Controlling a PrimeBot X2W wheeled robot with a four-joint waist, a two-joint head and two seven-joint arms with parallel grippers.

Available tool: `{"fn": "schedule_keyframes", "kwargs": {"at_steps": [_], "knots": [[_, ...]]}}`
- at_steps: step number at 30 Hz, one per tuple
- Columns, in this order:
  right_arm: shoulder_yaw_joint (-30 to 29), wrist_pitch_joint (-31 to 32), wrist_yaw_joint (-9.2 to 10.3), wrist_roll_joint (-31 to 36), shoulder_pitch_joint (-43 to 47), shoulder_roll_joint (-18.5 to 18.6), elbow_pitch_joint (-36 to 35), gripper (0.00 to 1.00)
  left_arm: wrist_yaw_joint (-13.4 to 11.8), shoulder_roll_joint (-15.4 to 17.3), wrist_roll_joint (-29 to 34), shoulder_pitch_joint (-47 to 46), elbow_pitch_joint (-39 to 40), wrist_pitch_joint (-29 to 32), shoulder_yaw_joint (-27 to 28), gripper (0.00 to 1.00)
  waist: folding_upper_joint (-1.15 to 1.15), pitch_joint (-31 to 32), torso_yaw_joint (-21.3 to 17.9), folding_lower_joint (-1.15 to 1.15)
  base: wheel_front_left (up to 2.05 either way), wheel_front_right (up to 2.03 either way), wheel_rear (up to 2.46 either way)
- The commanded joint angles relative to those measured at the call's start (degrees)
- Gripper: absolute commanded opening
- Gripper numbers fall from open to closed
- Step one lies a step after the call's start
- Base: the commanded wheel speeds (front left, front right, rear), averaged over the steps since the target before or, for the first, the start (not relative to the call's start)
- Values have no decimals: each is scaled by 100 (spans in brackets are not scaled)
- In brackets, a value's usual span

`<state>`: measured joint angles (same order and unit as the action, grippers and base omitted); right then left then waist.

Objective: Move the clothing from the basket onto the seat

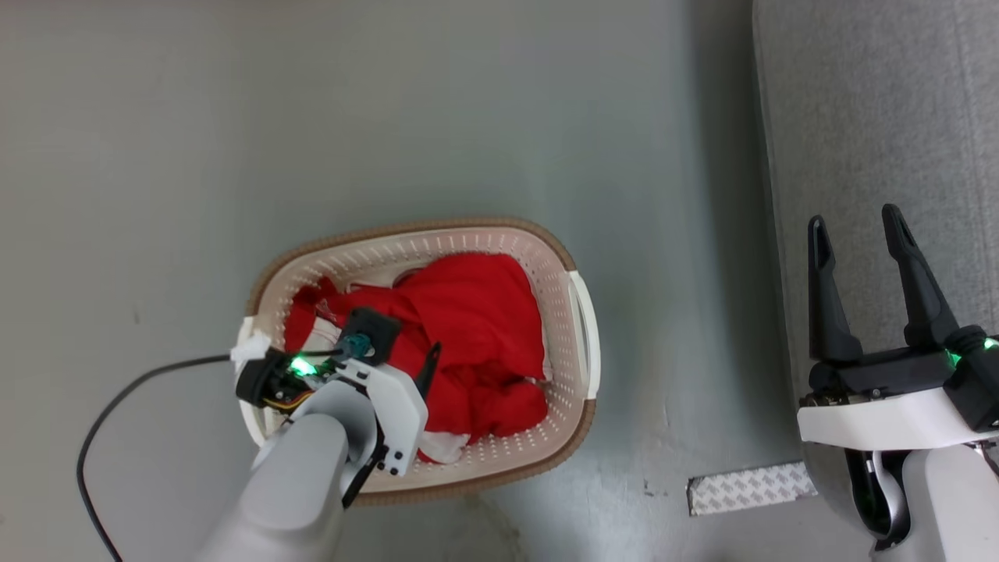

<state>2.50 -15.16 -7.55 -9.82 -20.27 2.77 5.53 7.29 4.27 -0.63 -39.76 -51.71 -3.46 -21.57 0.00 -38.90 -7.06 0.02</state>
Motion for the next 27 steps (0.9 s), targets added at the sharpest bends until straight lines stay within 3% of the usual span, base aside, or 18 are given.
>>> {"fn": "schedule_keyframes", "kwargs": {"at_steps": [1,13,27], "knots": [[-14,0,12,-35,-113,21,-47,100,8,13,-69,-121,-89,42,-2,100,0,-221,-71,-2,0,0,0],[88,0,12,-119,-358,19,-223,100,9,217,-226,-839,-793,57,-45,100,0,-914,-231,-2,0,0,0],[294,0,12,-281,-386,19,-302,100,-21,475,-257,-1391,-1324,80,-112,100,0,-1310,-469,-2,0,0,0]]}}
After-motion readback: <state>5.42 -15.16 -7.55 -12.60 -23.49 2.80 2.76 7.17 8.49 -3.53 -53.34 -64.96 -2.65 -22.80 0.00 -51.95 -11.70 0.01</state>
